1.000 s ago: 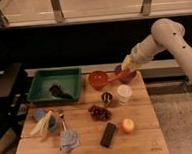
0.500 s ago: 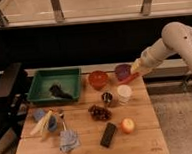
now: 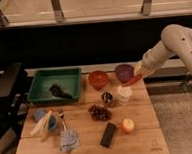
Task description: Place pepper in paper cup
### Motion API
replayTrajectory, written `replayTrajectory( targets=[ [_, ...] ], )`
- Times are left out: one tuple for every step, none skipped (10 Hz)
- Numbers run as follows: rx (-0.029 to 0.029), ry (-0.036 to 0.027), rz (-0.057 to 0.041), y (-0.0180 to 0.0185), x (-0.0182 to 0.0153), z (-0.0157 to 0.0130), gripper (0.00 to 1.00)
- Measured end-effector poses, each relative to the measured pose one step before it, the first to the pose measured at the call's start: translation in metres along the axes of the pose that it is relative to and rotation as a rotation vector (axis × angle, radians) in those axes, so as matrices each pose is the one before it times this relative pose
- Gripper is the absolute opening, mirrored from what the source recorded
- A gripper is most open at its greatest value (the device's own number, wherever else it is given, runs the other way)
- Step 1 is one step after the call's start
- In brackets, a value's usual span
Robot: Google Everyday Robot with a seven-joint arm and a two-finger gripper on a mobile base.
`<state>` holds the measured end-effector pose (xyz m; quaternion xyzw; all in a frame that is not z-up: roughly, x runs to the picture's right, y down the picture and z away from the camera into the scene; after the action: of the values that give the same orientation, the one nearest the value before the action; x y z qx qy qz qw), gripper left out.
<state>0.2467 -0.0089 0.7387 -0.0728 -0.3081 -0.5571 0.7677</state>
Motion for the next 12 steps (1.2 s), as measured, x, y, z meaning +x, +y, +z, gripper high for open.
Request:
replayTrajectory(
  targets=[
    [-0.01003, -0.01019, 0.00873, 0.00521, -0.00105, 0.00829, 0.0],
    [-0.00918, -0.01008, 0.00696, 0.00367, -0.00044, 0.00919, 0.0],
    [-0.00419, -0.00559, 0.0031, 0.00192, 0.00033, 0.00717, 0.0],
    [-0.0016, -0.00247, 0.00415, 0.00256, 0.00044, 0.00614, 0.0],
    [0.00219, -0.00138, 0.0046, 0.00304, 0.00005, 0.00467, 0.0],
    [0.00214, -0.00462, 0.00437, 0.00287, -0.00039, 0.00574, 0.01],
    [0.00326, -0.00465, 0.00169, 0.00077, -0.00007, 0.00491, 0.04],
    [0.00326, -0.01094, 0.00006, -0.00023, -0.00013, 0.00862, 0.15],
    [-0.00029, -0.00962, 0.00061, 0.00011, 0.00006, 0.00607, 0.25],
    [-0.00056, -0.00681, 0.00063, 0.00022, 0.00031, 0.00483, 0.33],
    [-0.00147, -0.00845, 0.00002, -0.0004, 0.00015, 0.00364, 0.43],
    [-0.00133, -0.00618, 0.00163, 0.00075, -0.00015, 0.00274, 0.55]
  ],
)
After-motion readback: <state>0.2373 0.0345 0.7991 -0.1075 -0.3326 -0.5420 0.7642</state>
